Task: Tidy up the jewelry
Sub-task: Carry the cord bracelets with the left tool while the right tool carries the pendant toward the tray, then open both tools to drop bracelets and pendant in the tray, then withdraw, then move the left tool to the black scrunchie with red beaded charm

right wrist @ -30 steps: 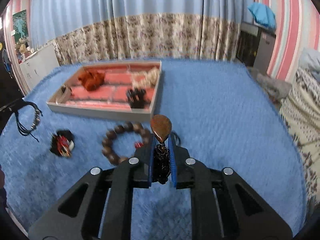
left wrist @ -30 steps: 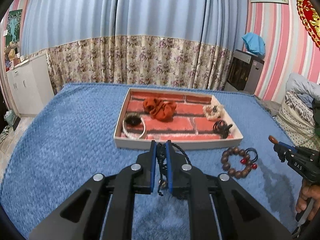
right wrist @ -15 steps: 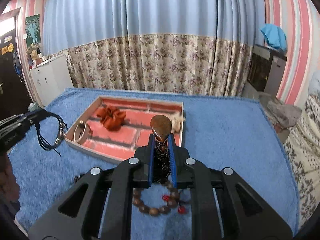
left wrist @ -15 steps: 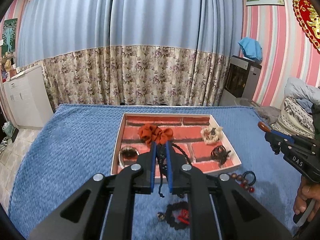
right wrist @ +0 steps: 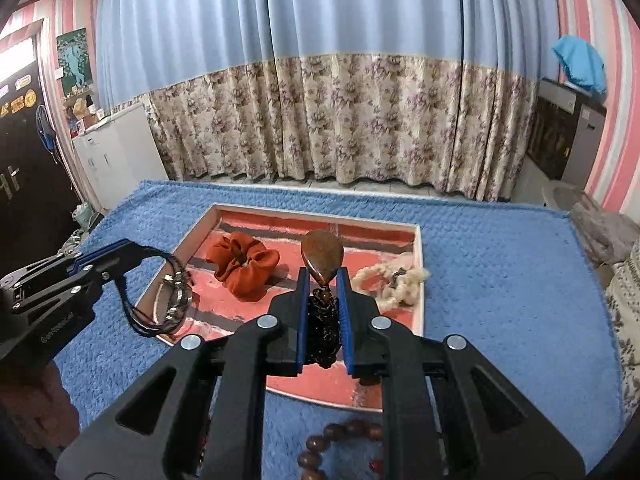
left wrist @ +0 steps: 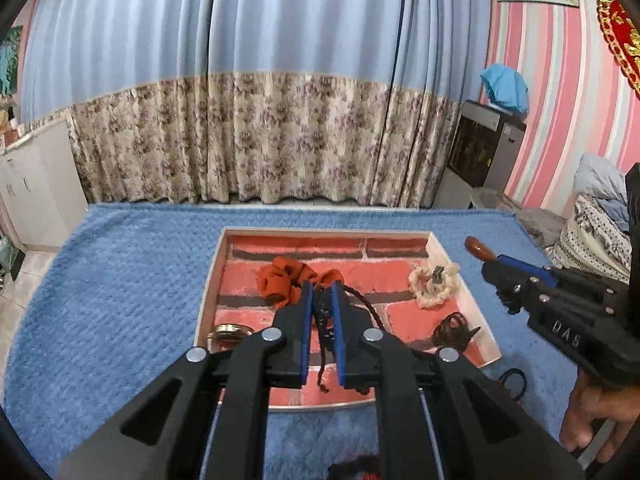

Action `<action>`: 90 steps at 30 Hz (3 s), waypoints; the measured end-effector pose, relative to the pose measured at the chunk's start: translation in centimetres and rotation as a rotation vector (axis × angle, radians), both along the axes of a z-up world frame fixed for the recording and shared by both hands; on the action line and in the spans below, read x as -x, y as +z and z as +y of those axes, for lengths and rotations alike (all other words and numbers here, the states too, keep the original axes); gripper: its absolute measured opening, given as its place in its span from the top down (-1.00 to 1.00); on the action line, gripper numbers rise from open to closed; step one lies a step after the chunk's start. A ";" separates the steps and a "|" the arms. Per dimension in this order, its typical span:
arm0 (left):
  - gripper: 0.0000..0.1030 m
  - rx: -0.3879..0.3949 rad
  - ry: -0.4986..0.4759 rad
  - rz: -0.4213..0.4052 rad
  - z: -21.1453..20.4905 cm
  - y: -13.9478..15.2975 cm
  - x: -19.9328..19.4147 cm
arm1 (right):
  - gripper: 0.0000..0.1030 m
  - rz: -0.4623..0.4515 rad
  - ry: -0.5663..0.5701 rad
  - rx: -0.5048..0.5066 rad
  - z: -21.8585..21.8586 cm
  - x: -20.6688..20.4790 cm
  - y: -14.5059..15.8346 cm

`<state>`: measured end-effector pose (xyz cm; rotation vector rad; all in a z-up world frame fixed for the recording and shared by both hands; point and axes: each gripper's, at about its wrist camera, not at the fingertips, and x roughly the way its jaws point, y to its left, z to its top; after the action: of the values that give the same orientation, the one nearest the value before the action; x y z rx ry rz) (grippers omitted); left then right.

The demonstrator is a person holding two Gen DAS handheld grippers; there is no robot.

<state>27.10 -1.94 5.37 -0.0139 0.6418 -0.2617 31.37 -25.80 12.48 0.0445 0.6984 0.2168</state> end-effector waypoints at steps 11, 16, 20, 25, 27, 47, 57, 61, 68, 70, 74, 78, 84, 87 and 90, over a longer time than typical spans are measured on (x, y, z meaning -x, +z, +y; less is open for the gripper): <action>0.82 -0.060 0.046 0.116 -0.1 -7.2 -3.5 | 0.72 0.129 0.032 0.018 2.7 -3.7 -6.8; 0.82 -0.063 0.041 0.136 0.4 -9.1 -4.4 | 0.72 0.180 0.021 0.038 2.6 -4.6 -9.2; 0.82 -0.078 0.043 0.155 0.3 -10.2 -4.9 | 0.71 0.211 0.014 0.046 2.4 -5.1 -10.5; 0.81 -0.098 0.052 0.167 0.2 -11.2 -4.9 | 0.70 0.219 0.022 0.055 2.4 -5.2 -11.2; 0.80 -0.105 0.048 0.167 -0.1 -11.2 -4.8 | 0.67 0.227 0.030 0.065 2.4 -5.2 -11.3; 0.11 0.030 0.075 0.086 2.9 -3.9 -1.8 | 0.10 0.052 -0.008 0.006 -2.4 0.0 -3.4; 0.10 -0.048 0.154 0.027 6.7 -2.6 6.6 | 0.02 -0.021 -0.101 0.039 -9.3 9.8 -3.0; 0.10 -0.050 0.149 0.053 6.2 -5.1 10.6 | 0.02 0.002 -0.123 0.007 -10.3 13.1 -5.4; 0.10 -0.080 0.084 0.092 2.0 -8.9 14.5 | 0.02 0.063 -0.127 0.002 -10.3 15.7 -9.2; 0.10 -0.080 0.081 0.111 1.6 -9.5 14.2 | 0.02 0.075 -0.115 -0.002 -9.8 16.0 -9.6; 0.10 -0.083 0.097 0.112 1.8 -9.6 13.6 | 0.02 0.074 -0.080 -0.004 -8.0 16.2 -9.7; 0.10 -0.082 0.108 0.111 2.5 -9.3 12.7 | 0.03 0.067 -0.090 0.023 -6.8 15.8 -9.7; 0.10 -0.065 0.081 0.104 2.0 -9.0 13.3 | 0.09 0.108 -0.131 0.046 -8.3 14.4 -11.0; 0.10 -0.051 0.055 0.113 1.3 -9.1 13.4 | 0.09 0.122 -0.133 0.040 -8.7 14.1 -11.4; 0.10 -0.055 0.018 0.100 -0.1 -9.1 13.8 | 0.09 0.122 -0.123 0.042 -8.4 14.0 -11.5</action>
<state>13.33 -2.07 -3.71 0.0198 0.7481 -0.2274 17.32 -34.20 1.00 0.0606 0.8189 0.0816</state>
